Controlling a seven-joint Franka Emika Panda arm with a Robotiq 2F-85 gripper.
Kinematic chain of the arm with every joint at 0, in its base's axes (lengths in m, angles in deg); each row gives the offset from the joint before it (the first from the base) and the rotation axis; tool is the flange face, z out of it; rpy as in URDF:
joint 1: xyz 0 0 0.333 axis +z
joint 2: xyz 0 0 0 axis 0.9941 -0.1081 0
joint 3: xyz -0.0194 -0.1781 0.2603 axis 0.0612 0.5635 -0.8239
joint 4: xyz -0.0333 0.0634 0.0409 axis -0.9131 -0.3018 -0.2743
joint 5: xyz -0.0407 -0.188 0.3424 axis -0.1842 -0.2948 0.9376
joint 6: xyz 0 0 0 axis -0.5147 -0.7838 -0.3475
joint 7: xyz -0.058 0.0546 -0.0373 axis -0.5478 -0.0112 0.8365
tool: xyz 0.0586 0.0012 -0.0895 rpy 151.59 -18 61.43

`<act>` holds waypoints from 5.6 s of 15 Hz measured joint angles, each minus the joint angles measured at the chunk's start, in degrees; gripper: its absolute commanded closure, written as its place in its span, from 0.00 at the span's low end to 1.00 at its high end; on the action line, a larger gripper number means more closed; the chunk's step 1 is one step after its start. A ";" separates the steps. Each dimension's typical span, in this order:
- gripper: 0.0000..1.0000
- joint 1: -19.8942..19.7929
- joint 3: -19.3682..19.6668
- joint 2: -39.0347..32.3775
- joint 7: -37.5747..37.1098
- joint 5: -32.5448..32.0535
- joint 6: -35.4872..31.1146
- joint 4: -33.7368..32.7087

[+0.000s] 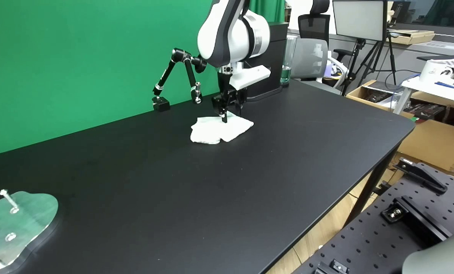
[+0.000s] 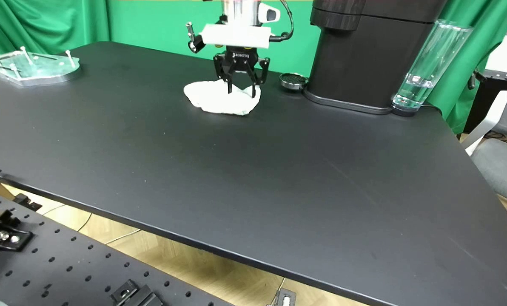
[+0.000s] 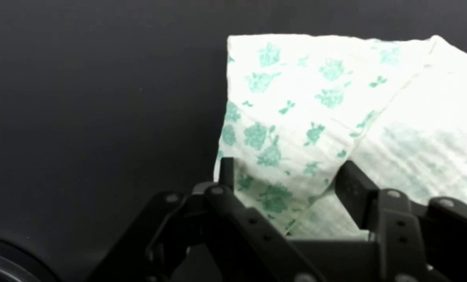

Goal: Hang the cloth on the object

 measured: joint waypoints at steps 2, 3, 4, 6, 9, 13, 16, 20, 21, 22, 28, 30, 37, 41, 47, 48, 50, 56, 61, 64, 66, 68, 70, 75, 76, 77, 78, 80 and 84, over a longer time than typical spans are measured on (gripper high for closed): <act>0.76 -0.42 -0.15 -0.01 0.93 0.03 0.01 0.00; 0.82 -0.62 -0.23 -0.01 1.29 0.07 0.03 0.00; 0.90 -0.79 -0.31 -0.01 1.52 0.16 0.06 0.00; 0.99 -1.05 -0.42 -0.02 2.20 0.85 0.16 0.00; 1.00 -1.32 -0.46 -0.01 2.35 1.94 0.77 -0.03; 1.00 -1.68 -0.37 0.42 1.95 3.45 1.73 -0.20; 1.00 -0.76 0.83 2.08 -3.09 3.52 2.22 -0.66; 1.00 3.50 3.67 6.37 -13.98 3.01 4.91 -1.92; 1.00 4.60 4.05 7.49 -16.16 2.88 5.52 -2.27; 1.00 5.66 4.25 8.62 -18.10 2.71 6.25 -2.67; 1.00 10.74 3.44 13.30 -23.26 0.48 8.08 -3.86; 1.00 11.88 2.47 14.10 -23.36 0.16 8.39 -3.98; 1.00 14.72 -2.62 14.43 -23.00 -0.24 10.57 -3.94; 1.00 15.98 -4.46 13.81 -22.52 -0.31 13.02 -3.79; 1.00 16.58 -5.03 12.14 -22.22 -0.46 15.31 -3.79; 1.00 16.58 -5.03 11.91 -22.15 -0.49 15.61 -3.79; 1.00 16.58 -5.02 11.40 -22.11 -0.52 16.35 -3.82; 1.00 16.58 -4.87 9.56 -22.12 -1.36 18.28 -3.93; 1.00 16.58 -4.87 8.93 -22.12 -2.12 18.57 -3.93; 1.00 16.59 -4.86 8.64 -22.12 -2.83 18.76 -3.93; 1.00 16.60 -4.86 8.43 -22.12 -3.22 18.82 -3.93; 1.00 16.65 -4.86 8.22 -22.11 -3.88 18.86 -3.93; 1.00 16.73 -4.86 7.99 -22.11 -4.28 19.05 -3.93; 1.00 17.14 -4.86 7.30 -22.11 -5.31 19.77 -3.82; 1.00 17.27 -4.86 7.10 -22.11 -5.62 19.88 -3.81; 0.74 17.41 -4.86 6.88 -22.11 -5.98 20.02 -3.81; 0.73 17.54 -4.86 6.67 -22.11 -6.08 20.32 -3.81; 0.60 17.75 -4.86 6.42 -22.11 -6.08 20.93 -3.81; 0.34 18.00 -4.87 6.39 -22.11 -6.09 21.67 -3.91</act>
